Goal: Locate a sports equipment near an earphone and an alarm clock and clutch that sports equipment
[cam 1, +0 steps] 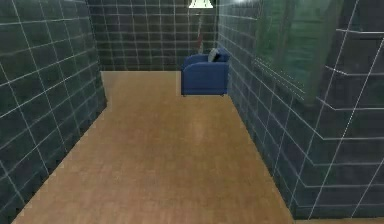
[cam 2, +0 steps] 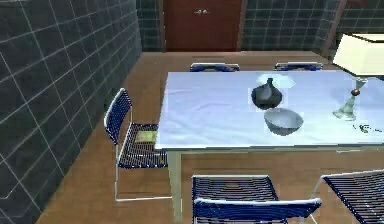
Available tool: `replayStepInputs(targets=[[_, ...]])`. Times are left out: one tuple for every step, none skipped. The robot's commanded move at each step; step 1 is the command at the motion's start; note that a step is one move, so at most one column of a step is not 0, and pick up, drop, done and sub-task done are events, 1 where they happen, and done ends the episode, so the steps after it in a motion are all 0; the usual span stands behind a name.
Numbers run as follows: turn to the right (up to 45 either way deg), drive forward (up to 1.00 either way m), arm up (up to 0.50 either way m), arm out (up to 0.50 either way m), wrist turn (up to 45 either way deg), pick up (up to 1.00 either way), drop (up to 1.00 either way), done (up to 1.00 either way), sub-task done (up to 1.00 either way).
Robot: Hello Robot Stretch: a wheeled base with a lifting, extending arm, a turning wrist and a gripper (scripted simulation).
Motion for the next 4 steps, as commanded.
replayStepInputs(targets=[[0.0, 0.45, 0.00, 0.00, 0.0, 0.00, 0.00, 0.00, 0.00], [-21.0, 0.00, 0.00, 0.00, 0.0, 0.00, 0.00, 0.00, 0.00], [0.0, 1.00, 0.00, 0.00, 0.0, 0.00, 0.00, 0.00, 0.00], [0.0, 1.00, 0.00, 0.00, 0.0, 0.00, 0.00, 0.00, 0.00]])
